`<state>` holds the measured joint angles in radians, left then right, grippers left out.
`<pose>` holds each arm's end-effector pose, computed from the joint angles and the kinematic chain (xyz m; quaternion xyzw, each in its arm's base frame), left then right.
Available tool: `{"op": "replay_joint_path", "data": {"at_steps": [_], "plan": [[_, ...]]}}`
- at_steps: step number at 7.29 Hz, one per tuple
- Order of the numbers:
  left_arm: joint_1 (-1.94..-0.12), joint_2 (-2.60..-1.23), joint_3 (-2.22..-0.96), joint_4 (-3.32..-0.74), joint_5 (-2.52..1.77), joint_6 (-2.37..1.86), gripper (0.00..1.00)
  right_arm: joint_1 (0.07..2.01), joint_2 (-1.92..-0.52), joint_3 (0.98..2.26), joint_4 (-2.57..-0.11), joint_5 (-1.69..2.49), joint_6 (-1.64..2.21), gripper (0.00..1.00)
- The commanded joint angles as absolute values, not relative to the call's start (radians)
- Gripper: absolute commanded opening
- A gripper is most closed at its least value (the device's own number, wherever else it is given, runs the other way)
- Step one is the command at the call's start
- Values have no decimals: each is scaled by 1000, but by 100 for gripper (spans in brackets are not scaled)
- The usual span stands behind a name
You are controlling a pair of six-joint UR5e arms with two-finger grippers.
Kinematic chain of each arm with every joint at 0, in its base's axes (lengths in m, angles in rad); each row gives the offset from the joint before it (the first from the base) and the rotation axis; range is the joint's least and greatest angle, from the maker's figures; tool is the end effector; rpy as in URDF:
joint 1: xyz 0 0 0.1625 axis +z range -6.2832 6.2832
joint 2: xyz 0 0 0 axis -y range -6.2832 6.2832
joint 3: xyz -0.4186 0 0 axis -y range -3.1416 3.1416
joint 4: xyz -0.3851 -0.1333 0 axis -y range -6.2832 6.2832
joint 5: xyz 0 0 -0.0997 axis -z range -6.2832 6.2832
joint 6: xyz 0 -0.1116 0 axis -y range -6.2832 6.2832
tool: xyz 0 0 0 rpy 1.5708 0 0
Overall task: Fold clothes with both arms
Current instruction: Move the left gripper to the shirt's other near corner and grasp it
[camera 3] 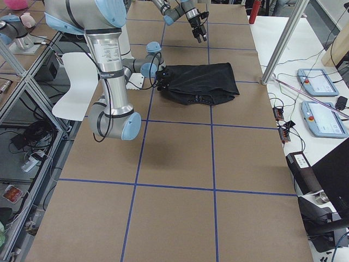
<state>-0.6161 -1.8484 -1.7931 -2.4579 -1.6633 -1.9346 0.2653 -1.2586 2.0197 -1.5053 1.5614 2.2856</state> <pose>0.4024 -0.4356 0.3028 0.0451 0.6380 -0.3354 0.6917 -0.5023 -0.2757 0.2975 -0.0853 -0.3925 0.4327 0.8071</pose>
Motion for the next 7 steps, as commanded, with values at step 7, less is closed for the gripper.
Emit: {"op": "replay_joint_path", "data": {"at_steps": [7], "plan": [[-144, -1792, -1861, -2350, -1399, -2215, 81, 265, -1252, 2023, -1505, 1578, 2286, 0]]}}
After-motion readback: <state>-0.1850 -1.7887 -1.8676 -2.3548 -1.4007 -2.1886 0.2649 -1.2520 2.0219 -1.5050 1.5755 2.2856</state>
